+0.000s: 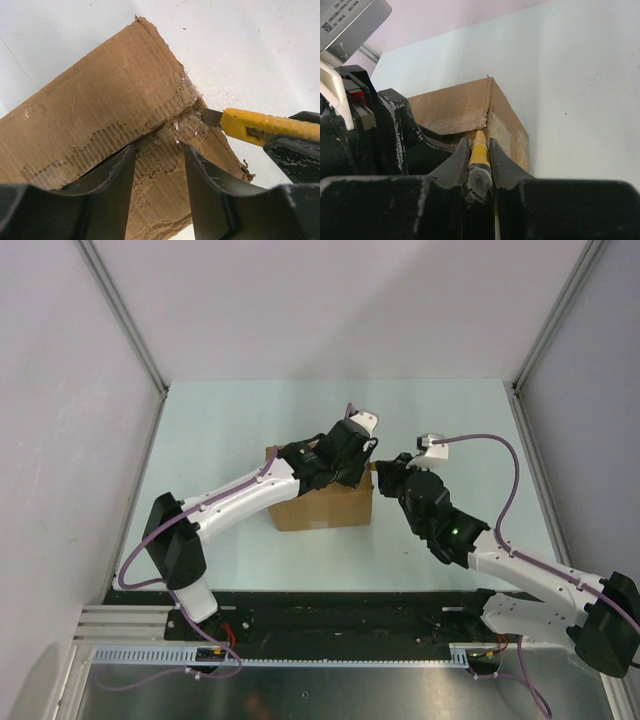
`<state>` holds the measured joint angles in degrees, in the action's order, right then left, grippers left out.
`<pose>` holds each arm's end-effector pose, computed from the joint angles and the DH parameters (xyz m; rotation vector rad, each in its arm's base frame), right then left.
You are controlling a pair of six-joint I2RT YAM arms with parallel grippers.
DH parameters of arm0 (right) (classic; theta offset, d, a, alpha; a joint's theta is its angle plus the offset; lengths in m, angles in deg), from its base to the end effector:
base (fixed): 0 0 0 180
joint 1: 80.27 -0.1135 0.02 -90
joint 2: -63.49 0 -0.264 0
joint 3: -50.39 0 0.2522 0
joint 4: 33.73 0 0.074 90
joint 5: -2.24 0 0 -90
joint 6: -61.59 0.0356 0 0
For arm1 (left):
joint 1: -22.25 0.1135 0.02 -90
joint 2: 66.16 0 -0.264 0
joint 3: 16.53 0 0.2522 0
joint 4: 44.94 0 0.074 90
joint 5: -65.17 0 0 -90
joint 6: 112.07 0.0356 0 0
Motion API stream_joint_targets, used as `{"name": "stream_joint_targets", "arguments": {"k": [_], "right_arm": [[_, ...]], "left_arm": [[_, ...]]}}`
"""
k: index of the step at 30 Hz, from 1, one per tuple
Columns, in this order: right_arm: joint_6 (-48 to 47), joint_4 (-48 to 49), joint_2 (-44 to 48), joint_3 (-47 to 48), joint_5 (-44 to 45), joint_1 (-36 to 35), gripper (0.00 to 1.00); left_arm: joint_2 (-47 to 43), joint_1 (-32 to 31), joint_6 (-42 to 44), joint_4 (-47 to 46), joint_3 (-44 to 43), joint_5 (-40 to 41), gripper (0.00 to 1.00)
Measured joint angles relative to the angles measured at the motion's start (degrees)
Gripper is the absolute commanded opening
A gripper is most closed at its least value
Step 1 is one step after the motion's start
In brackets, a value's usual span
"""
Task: Unpack the express box
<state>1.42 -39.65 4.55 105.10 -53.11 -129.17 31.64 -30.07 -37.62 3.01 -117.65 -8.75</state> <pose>0.1710 0.1653 0.3028 0.1546 1.7340 0.4878 0.2429 -0.2984 0.3136 0.6026 2.2478 -0.2698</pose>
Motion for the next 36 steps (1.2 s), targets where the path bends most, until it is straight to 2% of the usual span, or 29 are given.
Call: {"name": "stream_joint_targets", "arguments": {"k": [14,28,36], "right_arm": [[-4.92,4.85,-2.51,-0.13,0.39,-0.11,0.0],[-0.5,-5.2,8.85,-4.15,0.17,-3.13,0.0],[1.22,-8.66,11.78,-4.39,-1.25,-3.28,0.0]], "left_arm": [[-0.09,0.22,0.0,-0.85,0.35,0.28,0.49],[0.55,-0.57,-3.06,1.77,-0.63,-1.09,0.47],[2.25,0.02,-4.44,3.65,-2.54,-1.36,0.47]]}}
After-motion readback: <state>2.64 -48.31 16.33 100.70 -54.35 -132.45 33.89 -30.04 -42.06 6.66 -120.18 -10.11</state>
